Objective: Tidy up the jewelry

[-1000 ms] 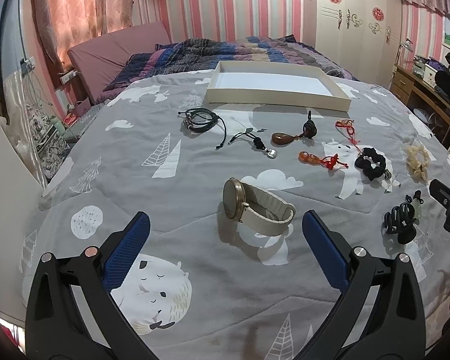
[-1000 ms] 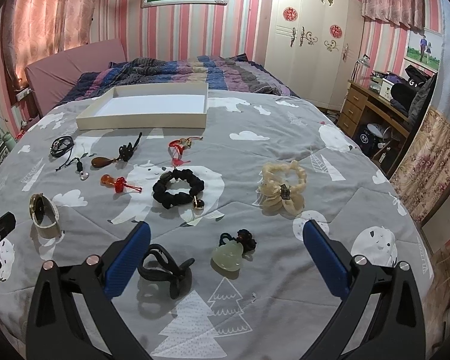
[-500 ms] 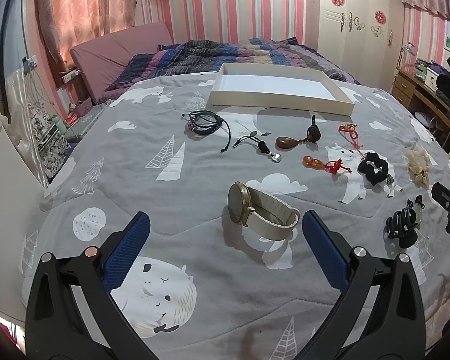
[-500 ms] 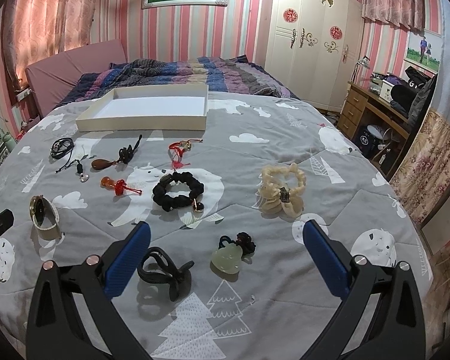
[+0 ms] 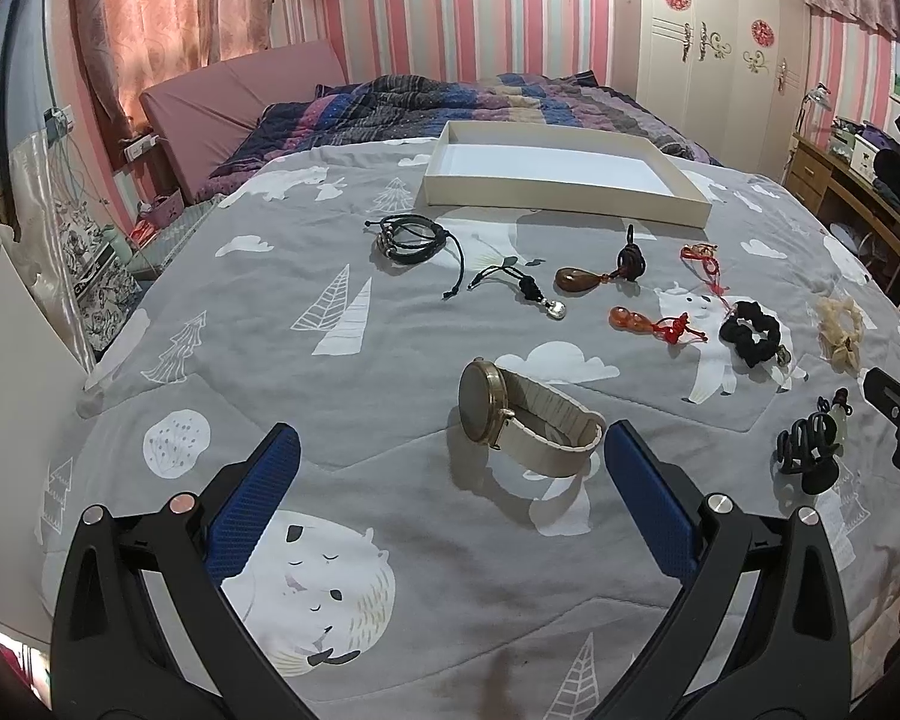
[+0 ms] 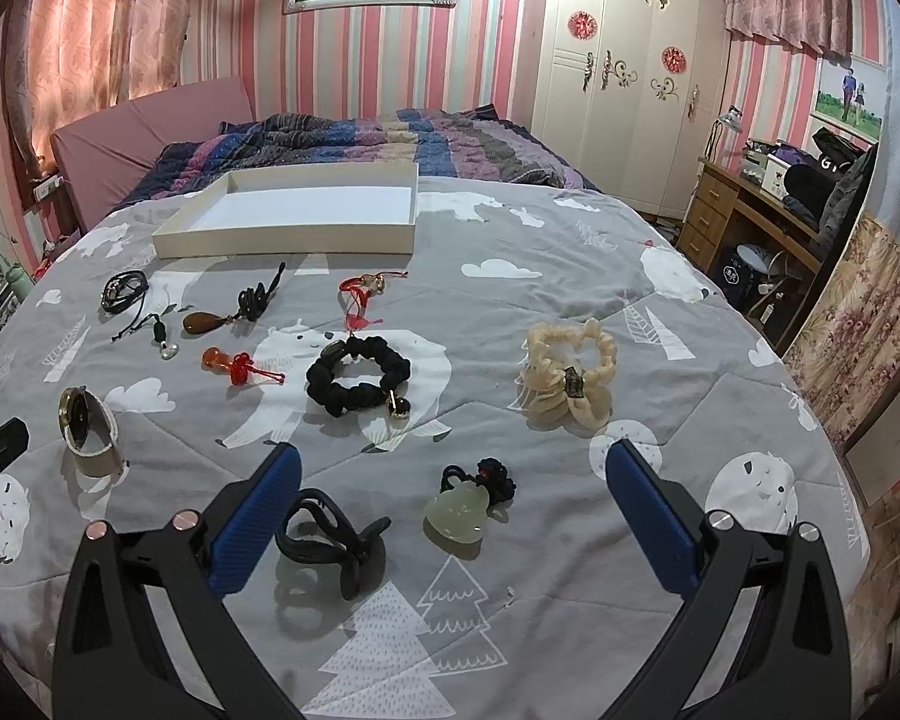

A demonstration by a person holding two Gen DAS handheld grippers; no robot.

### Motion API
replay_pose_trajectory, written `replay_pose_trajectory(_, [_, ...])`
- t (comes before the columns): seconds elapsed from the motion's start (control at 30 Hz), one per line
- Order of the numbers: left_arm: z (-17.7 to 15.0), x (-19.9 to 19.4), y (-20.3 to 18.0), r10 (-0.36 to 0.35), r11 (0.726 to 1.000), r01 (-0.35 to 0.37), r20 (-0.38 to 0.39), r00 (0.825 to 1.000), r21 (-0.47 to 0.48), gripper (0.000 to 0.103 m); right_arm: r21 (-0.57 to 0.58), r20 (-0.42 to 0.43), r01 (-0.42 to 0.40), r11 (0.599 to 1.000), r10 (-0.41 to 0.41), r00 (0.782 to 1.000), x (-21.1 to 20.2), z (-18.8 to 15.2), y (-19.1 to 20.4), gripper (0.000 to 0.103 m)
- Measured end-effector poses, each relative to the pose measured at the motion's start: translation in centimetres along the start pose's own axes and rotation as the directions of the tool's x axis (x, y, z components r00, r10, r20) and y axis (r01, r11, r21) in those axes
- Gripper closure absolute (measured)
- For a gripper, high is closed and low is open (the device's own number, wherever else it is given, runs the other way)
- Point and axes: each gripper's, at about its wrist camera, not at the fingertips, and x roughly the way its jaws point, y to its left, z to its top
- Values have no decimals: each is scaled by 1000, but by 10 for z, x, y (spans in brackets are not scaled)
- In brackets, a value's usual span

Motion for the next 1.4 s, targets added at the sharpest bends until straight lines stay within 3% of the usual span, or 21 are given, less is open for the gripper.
replay_pose_trajectory(1.4, [-1, -8, 2, 5, 1000, -5, 0, 1000, 3, 3, 8, 9, -12, 1000, 12, 1000, -7, -6, -1, 2])
